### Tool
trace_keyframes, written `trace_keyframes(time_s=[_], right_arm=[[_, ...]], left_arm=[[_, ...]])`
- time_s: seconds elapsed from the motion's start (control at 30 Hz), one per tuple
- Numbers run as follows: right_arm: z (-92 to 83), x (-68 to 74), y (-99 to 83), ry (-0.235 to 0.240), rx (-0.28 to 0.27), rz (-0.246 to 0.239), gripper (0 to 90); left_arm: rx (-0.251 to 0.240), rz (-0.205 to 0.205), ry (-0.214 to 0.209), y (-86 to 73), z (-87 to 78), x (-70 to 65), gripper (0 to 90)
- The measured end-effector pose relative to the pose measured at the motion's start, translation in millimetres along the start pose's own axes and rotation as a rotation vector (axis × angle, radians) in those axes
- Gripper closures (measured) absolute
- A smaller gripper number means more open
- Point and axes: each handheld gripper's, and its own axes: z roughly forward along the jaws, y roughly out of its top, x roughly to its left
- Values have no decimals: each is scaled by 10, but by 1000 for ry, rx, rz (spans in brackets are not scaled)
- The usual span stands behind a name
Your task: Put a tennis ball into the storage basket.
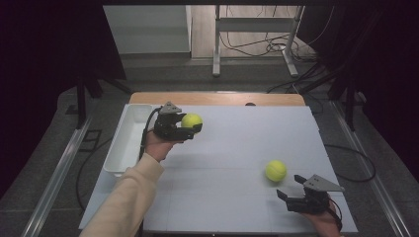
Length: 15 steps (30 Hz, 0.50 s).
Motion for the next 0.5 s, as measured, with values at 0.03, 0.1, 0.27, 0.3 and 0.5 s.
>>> trace_keyframes(time_s=[0.03,0.1,0.27,0.3,0.5], right_arm=[[0,1,0,0,0,0,128],[0,0,1,0,-1,-2,128],[-2,-3,1,-1,-2,-1,128],[-2,-2,1,-1,-2,-2,128],[0,1,2,0,-1,-2,128]], left_arm=[[0,-2,4,0,-10,5,264],[-4,-5,6,0,-24,18,264],[-6,-9,20,-7,-72,50,263],[-9,-8,23,-8,-82,54,263],[-18,-8,31,-11,-141,74,263]])
